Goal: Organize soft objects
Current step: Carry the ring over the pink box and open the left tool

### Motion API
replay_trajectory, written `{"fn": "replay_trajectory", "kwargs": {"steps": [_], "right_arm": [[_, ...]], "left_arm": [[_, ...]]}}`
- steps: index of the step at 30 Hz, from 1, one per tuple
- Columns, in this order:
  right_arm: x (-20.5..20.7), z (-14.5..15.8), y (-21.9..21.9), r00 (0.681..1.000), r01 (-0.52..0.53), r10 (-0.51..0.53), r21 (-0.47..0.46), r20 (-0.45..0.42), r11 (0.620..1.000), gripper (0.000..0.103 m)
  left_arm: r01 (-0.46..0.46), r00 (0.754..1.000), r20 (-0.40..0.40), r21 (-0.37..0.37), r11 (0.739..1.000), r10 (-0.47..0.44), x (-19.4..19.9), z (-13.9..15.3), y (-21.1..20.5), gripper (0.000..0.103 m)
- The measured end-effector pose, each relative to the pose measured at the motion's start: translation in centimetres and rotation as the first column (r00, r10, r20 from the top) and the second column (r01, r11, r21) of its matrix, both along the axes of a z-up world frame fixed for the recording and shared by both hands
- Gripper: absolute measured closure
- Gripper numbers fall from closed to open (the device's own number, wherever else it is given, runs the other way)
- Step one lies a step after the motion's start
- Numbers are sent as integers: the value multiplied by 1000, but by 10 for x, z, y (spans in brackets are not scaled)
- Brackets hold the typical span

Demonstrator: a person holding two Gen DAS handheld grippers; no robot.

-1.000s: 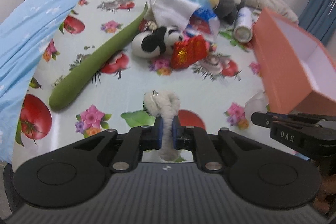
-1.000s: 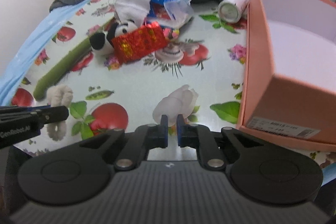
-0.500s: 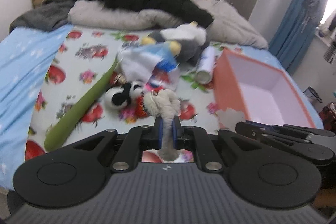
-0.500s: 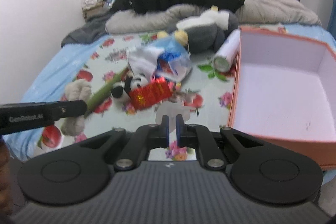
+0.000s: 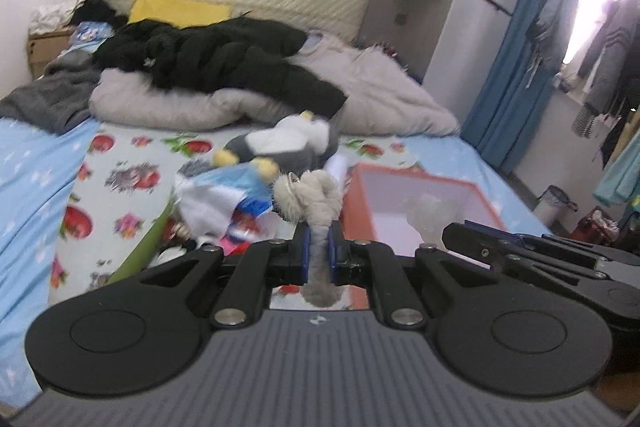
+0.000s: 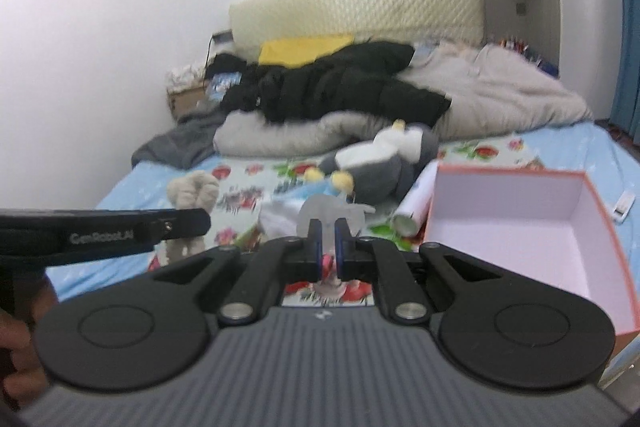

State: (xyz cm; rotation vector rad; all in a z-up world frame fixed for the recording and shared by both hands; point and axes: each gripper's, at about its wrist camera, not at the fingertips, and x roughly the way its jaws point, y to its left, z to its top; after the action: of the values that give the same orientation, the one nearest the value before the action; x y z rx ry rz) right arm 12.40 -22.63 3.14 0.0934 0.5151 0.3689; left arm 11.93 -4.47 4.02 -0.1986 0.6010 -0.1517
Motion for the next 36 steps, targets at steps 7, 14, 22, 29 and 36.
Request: {"fn": "replay_trajectory", "kwargs": {"steps": [7, 14, 22, 29, 36], "right_arm": [[8, 8, -36, 996, 90, -90, 9, 17, 996, 93], [39, -6, -76, 983, 178, -177, 14, -38, 984, 93], [92, -50, -123, 946, 264, -259, 0, -197, 965, 93], [130, -100, -156, 895, 310, -294, -6, -335, 951, 93], [160, -143, -173, 840, 338, -320, -39, -438, 940, 91]], "left_arm": [[91, 996, -11, -8, 996, -91, 29, 8, -39, 92], [183, 980, -70, -18, 983, -184, 77, -8, -89, 92], [268, 938, -217, -44, 962, -271, 154, -57, -151, 92], [336, 881, -340, -40, 941, -329, 212, -110, -196, 92], [346, 843, -426, -35, 938, -327, 246, -160, -218, 91]]}}
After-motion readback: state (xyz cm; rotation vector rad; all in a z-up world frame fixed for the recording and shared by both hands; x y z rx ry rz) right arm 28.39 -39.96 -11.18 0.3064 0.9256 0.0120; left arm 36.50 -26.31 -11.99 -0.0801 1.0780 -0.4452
